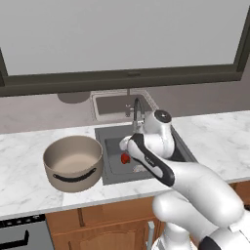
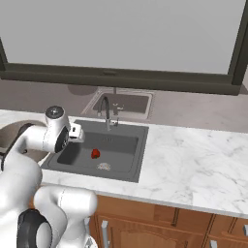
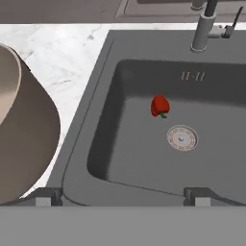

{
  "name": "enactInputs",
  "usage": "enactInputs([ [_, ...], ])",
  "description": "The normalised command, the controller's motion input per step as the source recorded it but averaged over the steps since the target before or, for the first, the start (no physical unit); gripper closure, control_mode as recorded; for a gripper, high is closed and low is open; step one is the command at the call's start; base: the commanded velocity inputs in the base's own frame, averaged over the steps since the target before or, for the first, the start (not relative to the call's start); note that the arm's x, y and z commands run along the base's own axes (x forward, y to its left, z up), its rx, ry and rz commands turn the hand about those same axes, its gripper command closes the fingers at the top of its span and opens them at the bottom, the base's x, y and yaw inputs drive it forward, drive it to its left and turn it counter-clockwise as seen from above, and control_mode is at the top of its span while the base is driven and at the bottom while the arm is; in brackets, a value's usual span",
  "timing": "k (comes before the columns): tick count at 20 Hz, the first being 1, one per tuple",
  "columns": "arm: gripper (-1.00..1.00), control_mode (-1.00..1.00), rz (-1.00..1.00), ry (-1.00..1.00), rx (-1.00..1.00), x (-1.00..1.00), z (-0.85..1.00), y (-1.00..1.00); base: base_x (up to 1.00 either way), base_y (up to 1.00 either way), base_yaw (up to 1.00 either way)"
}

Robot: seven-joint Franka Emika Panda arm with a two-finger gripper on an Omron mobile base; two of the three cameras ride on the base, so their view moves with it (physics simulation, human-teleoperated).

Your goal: Dump the bell pepper from the pot into the sink. Then turn on the water and wash the bell pepper. Then turn off the water and put the bell pepper back in the pot.

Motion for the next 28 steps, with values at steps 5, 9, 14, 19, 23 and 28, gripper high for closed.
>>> enactInputs([
  [5, -1.00, -1.00, 0.03, 0.00, -0.15, 0.24, -0.07, 0.00, 0.00, 0.00, 0.00],
  [9, -1.00, -1.00, 0.00, 0.00, -0.17, 0.24, -0.05, 0.00, 0.00, 0.00, 0.00],
  [14, -1.00, -1.00, 0.00, 0.01, -0.09, 0.33, -0.12, -0.03, 0.00, 0.00, 0.00],
  [19, -1.00, -1.00, 0.00, 0.05, 0.00, 0.42, -0.17, -0.10, 0.00, 0.00, 0.00],
  [23, -1.00, -1.00, 0.00, 0.05, 0.00, 0.47, -0.20, -0.09, 0.00, 0.00, 0.00],
  [28, -1.00, -1.00, 0.00, 0.04, 0.00, 0.38, -0.35, -0.03, 0.00, 0.00, 0.00],
])
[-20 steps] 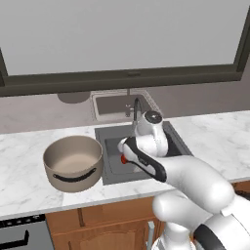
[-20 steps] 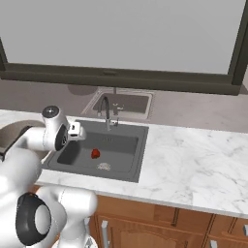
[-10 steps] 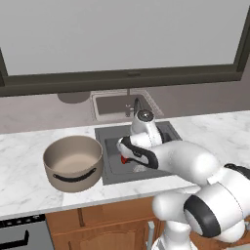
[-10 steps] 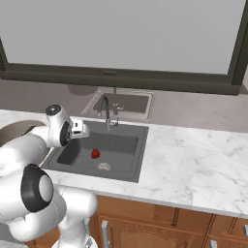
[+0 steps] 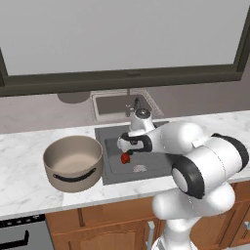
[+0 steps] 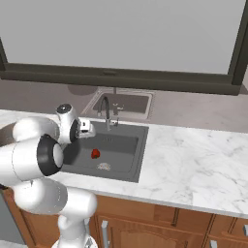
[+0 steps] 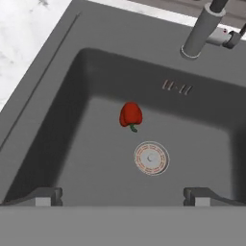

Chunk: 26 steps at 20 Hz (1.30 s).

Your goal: Dump the bell pepper from the pot into the sink. Then turn on the water and wash the bell pepper. Then turn off the water and put the bell pepper back in the pot.

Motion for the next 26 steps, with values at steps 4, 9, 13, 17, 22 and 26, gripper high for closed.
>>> enactInputs([
  [4, -1.00, -1.00, 0.00, 0.06, 0.00, 0.25, -0.47, 0.00, 0.00, 0.00, 0.00],
  [9, -1.00, -1.00, 0.00, 0.04, 0.00, 0.26, -0.48, 0.00, 0.00, 0.00, 0.00],
  [13, -1.00, -1.00, 0.00, 0.00, 0.00, 0.26, -0.39, 0.00, 0.00, 0.00, 0.00],
  [17, -1.00, -1.00, 0.00, 0.00, 0.00, 0.21, -0.32, 0.00, 0.00, 0.00, 0.00],
  [22, -1.00, -1.00, 0.00, 0.00, 0.00, 0.19, -0.27, 0.00, 0.00, 0.00, 0.00],
  [26, -1.00, -1.00, 0.00, 0.00, 0.00, 0.23, -0.30, 0.00, 0.00, 0.00, 0.00],
])
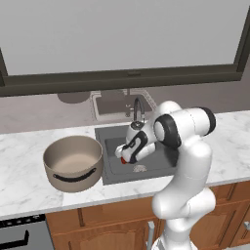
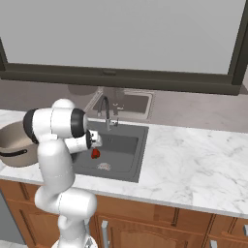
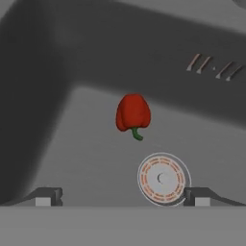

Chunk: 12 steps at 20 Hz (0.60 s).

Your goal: Dump the bell pepper from the pot into the sink. Then turn on the water and wash the bell pepper. Then turn off the water and put the bell pepper back in the pot.

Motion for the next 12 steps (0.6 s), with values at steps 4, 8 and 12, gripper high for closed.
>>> enactInputs([
  [4, -1.00, -1.00, 0.00, 0.00, 0.00, 0.20, -0.27, 0.00, 0.00, 0.00, 0.00],
  [8, -1.00, -1.00, 0.00, 0.00, 0.00, 0.19, -0.25, 0.00, 0.00, 0.00, 0.00],
  [12, -1.00, -1.00, 0.00, 0.00, 0.00, 0.26, -0.25, 0.00, 0.00, 0.00, 0.00],
])
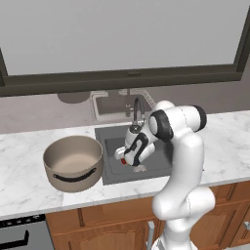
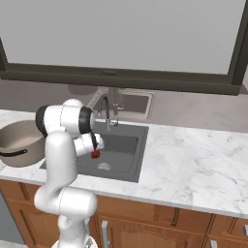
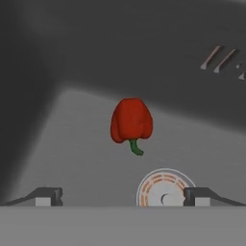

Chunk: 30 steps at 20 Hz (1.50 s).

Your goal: Dump the bell pepper from the pot into the sink. Then turn on the water and wash the bell pepper. Then turn off the water and put the bell pepper back in the pot.

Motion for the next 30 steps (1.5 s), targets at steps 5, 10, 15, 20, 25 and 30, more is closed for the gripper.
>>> enactInputs([
  [5, -1.00, -1.00, 0.00, 0.00, 0.00, 0.28, -0.23, 0.00, 0.00, 0.00, 0.00],
  [10, -1.00, -1.00, 0.00, 0.02, 0.00, 0.26, -0.21, 0.00, 0.00, 0.00, 0.00],
  [15, -1.00, -1.00, 0.00, 0.04, 0.00, 0.28, -0.22, 0.00, 0.00, 0.00, 0.00],
  [20, -1.00, -1.00, 0.00, 0.04, 0.00, 0.27, -0.20, 0.00, 0.00, 0.00, 0.00],
  [25, -1.00, -1.00, 0.00, 0.04, 0.00, 0.33, -0.17, 0.00, 0.00, 0.00, 0.00],
  [30, -1.00, -1.00, 0.00, 0.03, 0.00, 0.30, -0.18, 0.00, 0.00, 0.00, 0.00],
])
